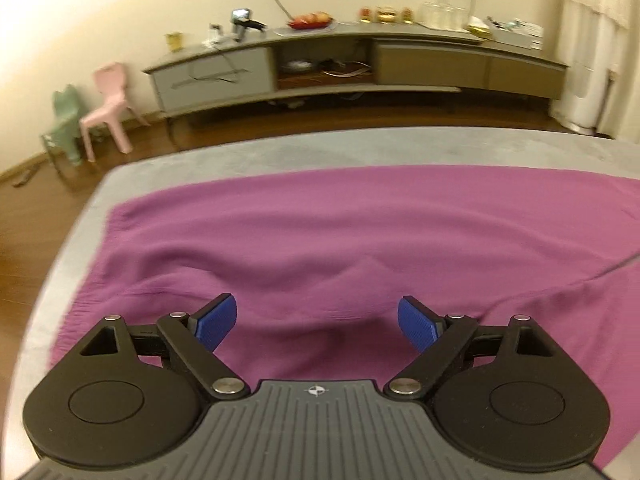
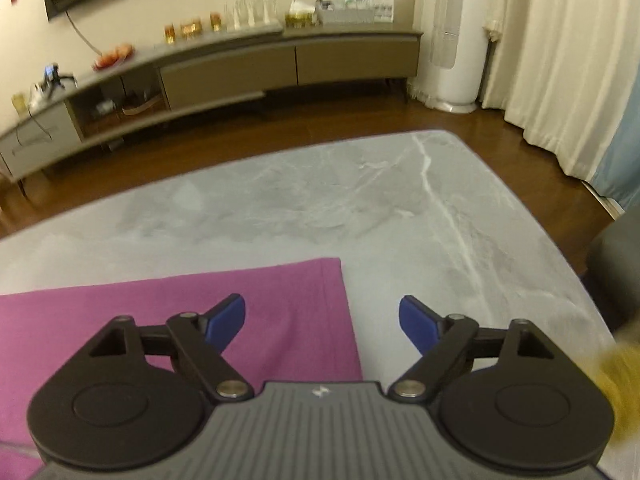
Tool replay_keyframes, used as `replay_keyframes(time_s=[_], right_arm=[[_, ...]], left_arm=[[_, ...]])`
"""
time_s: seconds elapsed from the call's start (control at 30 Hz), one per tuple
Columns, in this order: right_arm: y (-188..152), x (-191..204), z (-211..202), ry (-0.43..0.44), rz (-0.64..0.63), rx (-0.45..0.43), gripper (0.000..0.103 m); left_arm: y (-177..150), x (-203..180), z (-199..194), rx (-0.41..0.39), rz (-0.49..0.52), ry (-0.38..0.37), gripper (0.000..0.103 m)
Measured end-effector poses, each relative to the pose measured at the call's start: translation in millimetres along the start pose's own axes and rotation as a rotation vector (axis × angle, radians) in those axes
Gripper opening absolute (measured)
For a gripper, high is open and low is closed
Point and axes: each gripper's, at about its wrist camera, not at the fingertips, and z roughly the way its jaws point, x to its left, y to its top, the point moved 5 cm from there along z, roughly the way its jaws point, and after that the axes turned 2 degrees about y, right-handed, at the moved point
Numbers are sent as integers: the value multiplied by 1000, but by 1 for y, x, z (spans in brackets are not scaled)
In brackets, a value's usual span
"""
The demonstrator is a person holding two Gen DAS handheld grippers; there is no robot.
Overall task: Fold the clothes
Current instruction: 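Grasp the sweater sleeve cuff with the right gripper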
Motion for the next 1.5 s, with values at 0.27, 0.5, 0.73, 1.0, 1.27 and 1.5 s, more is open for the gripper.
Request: replay_keyframes(time_s=[0.27, 0.5, 0.73, 1.0, 1.27, 1.5], right_arm=[[-17, 4, -10, 92, -77, -14, 6], [-94, 53, -170, 388, -454, -291, 5], [-210, 9, -162, 147, -673, -138, 5], [-204, -3, -155, 91, -409, -81, 30], [-206, -64, -177, 352, 355, -9, 53], [-212, -35, -140, 496, 567, 146, 61]], left_arm=[[5, -22, 29, 54, -76, -144, 89], [13, -38, 32, 72, -179, -230, 89], [18, -72, 39, 121, -329, -378, 89], [23, -87, 49, 146, -444, -449, 90], [33, -93, 72, 172, -518, -475, 90], [28, -114, 75, 197, -479, -494, 90]])
